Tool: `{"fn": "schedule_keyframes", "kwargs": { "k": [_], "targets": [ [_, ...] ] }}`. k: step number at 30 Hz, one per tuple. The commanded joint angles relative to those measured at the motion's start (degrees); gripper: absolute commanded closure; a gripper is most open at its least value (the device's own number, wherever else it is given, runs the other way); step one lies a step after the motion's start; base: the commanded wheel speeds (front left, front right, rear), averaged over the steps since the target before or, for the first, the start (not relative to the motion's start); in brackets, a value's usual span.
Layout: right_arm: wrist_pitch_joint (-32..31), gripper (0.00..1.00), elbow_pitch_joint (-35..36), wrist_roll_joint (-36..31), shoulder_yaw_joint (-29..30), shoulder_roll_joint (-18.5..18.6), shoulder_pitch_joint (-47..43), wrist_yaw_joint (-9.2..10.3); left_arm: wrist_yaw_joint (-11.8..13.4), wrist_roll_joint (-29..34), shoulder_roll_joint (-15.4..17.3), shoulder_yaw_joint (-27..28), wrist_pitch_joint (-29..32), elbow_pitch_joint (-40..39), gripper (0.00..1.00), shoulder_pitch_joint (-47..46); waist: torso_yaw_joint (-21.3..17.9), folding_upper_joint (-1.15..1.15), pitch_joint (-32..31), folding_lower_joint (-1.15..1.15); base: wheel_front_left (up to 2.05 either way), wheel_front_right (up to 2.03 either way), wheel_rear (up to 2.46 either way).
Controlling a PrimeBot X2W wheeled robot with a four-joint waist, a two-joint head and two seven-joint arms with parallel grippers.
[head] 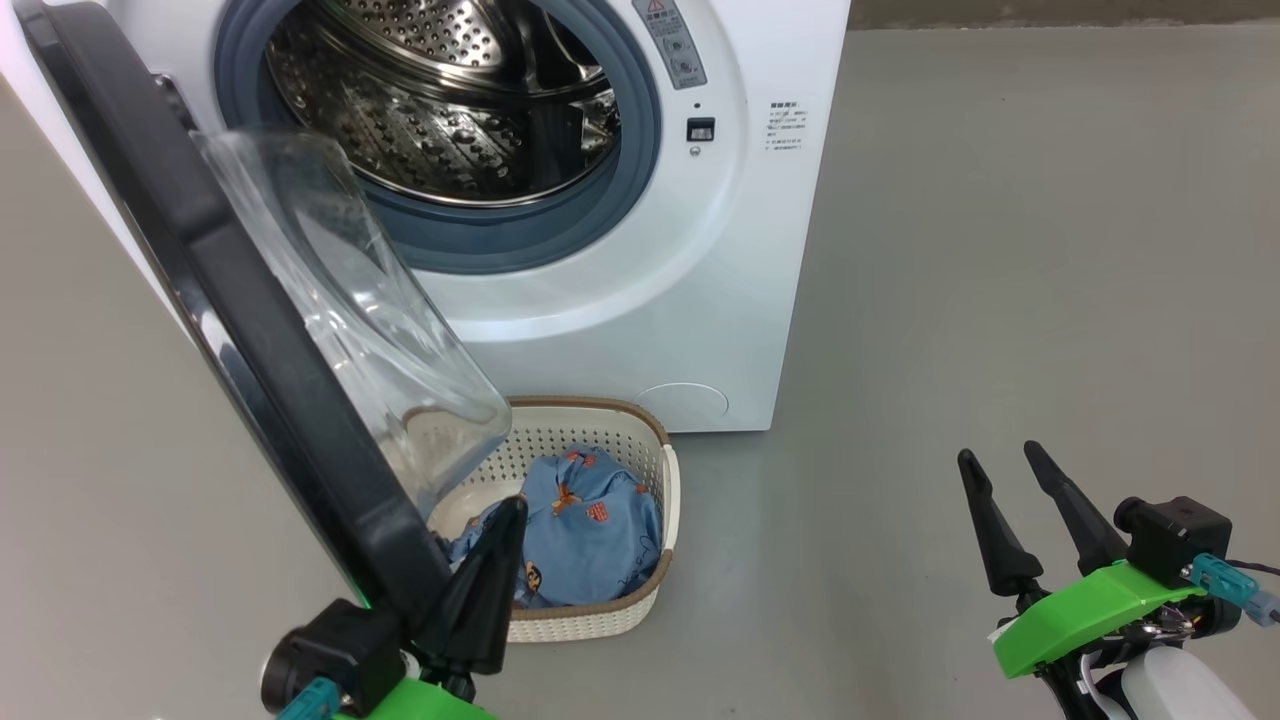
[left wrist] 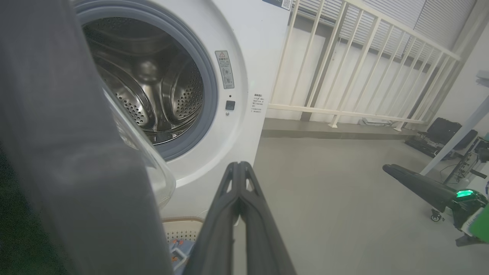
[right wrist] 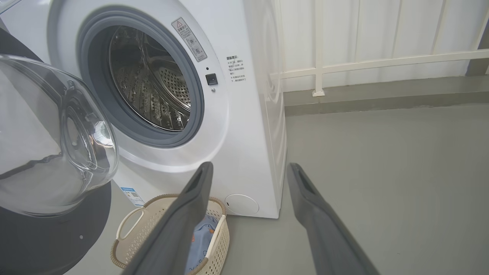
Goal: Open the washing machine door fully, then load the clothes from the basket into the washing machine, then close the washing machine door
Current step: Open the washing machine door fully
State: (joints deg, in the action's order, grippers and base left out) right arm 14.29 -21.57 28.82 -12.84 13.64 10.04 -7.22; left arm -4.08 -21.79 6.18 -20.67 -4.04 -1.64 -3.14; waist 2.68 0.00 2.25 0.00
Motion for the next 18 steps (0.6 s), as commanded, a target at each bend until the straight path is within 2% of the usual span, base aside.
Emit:
{"fn": "schedule_keyframes", "kwargs": {
  "k": [1, 18],
  "targets": [
    [0.71, 0.0, 1.1, 0.53, -0.81, 0.5, 1.86, -0.26, -0.31, -0.45, 0.07, 1.71, -0.01, -0.31, 1.0, -1.13, -0.03, 0.0, 0.0, 0.0, 0.0, 0.0, 0.0],
    [0.71, 0.0, 0.65, 0.62, -0.57, 0.09, 1.71, -0.26, -0.2, -3.05, -0.56, 2.79, -2.34, 7.68, 1.0, -3.76, 0.95, 0.0, -0.02, 0.0, 0.0, 0.0, 0.0]
  ]
}}
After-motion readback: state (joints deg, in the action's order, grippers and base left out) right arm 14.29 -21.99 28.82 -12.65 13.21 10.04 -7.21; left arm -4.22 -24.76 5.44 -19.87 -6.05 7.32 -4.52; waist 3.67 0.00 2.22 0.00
